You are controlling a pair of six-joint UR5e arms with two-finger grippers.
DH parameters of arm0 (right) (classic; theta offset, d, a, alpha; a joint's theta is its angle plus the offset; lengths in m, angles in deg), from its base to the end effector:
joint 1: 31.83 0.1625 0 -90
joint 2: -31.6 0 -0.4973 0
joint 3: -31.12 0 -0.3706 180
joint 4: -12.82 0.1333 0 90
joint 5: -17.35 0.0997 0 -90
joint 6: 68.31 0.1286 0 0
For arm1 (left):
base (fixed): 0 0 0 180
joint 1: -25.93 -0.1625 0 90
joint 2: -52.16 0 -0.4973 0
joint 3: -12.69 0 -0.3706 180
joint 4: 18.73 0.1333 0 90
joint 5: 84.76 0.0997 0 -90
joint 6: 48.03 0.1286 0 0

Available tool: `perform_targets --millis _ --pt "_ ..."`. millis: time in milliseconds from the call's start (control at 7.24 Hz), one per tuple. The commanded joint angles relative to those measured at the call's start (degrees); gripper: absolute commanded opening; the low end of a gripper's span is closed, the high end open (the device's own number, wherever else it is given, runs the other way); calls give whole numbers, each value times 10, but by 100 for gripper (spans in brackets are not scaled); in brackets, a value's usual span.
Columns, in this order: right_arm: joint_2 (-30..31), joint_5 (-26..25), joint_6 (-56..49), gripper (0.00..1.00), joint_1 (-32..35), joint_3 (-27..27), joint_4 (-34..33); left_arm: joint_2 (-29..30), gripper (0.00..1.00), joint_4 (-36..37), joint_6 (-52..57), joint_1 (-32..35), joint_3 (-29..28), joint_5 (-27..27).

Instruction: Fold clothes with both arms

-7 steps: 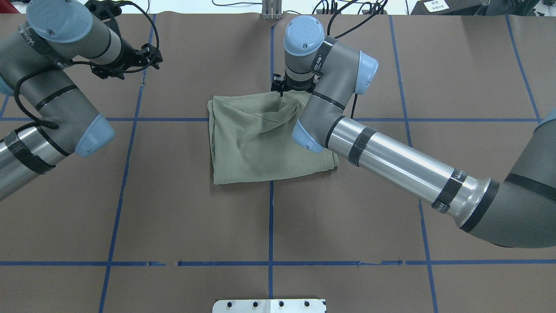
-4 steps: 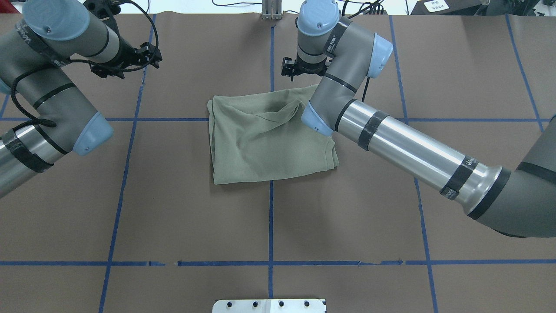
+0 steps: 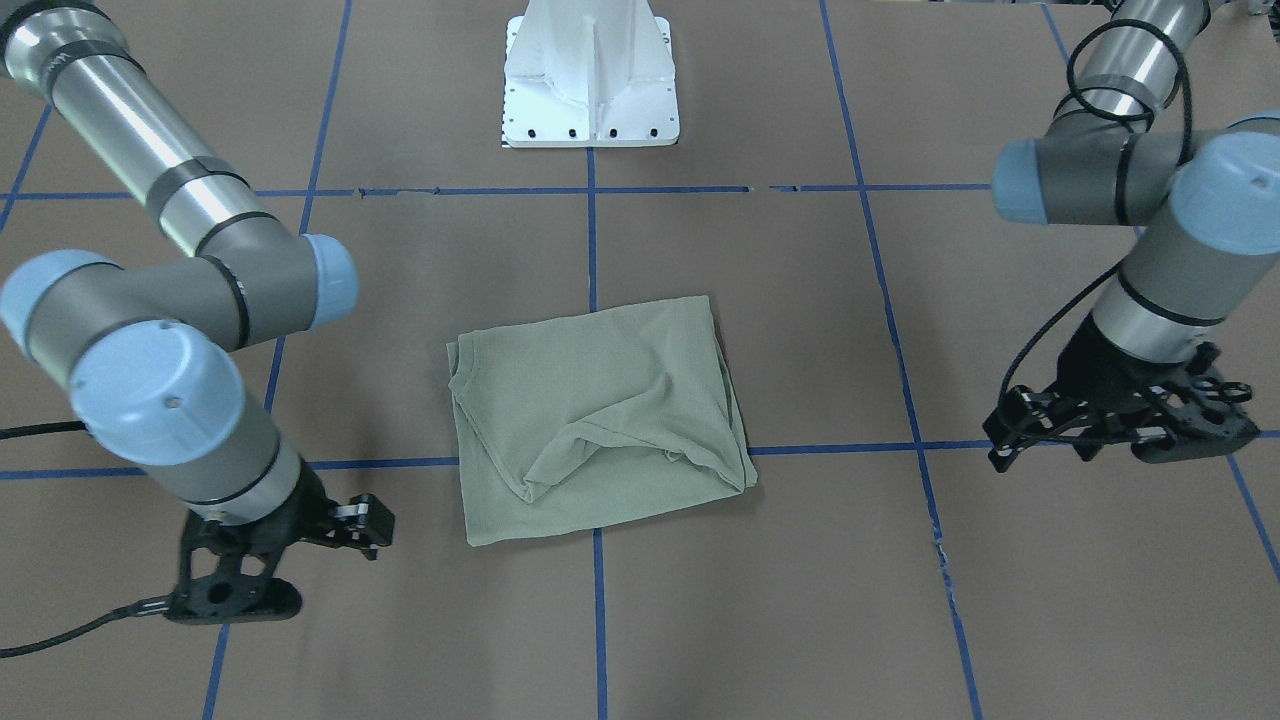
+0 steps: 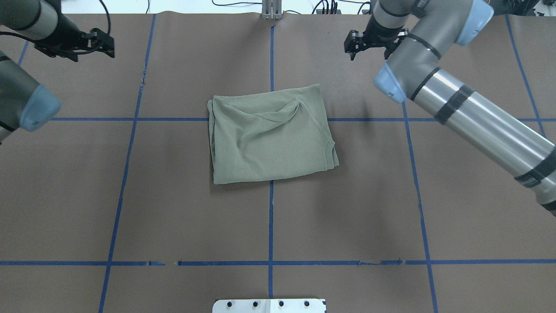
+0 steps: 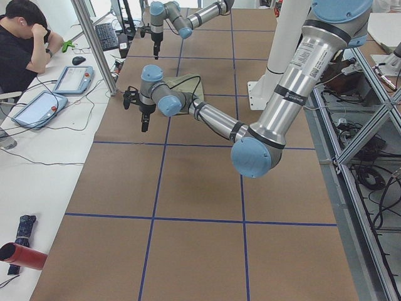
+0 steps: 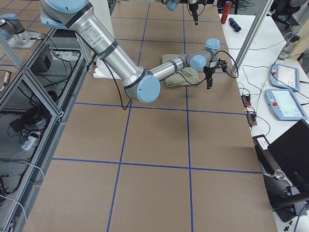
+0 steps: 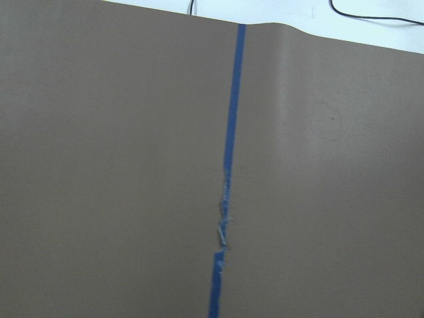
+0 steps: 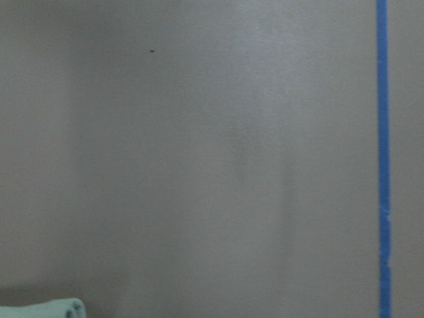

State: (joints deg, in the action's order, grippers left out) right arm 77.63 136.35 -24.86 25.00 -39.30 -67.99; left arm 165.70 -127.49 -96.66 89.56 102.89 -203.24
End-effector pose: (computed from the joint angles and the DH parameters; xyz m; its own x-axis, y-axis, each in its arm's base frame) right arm -0.3937 -0.7320 0.4059 0.7385 -0.0308 0.6736 -0.0717 0.9897 0.1238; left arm 0.2410 -0.6481 0.4852 0.6717 -0.0469 -0.7394 0.2672 0.9462 0.1827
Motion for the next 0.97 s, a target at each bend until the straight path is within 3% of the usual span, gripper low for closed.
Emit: perform_targets --millis 0,276,553,691,829 --pt "87 19 -105 100 56 -89 -58 -106 99 0 165 71 57 -14" --pt "157 89 -206 100 126 -128 -80 -162 99 9 384 143 60 -14" --pt "227 115 -367 100 196 -130 -94 -189 100 13 527 210 34 -22" --pt "249 138 -452 100 224 -132 -122 -191 100 41 532 216 29 -71" --pt "274 147 -471 100 242 -132 -117 -190 100 38 529 215 29 -80"
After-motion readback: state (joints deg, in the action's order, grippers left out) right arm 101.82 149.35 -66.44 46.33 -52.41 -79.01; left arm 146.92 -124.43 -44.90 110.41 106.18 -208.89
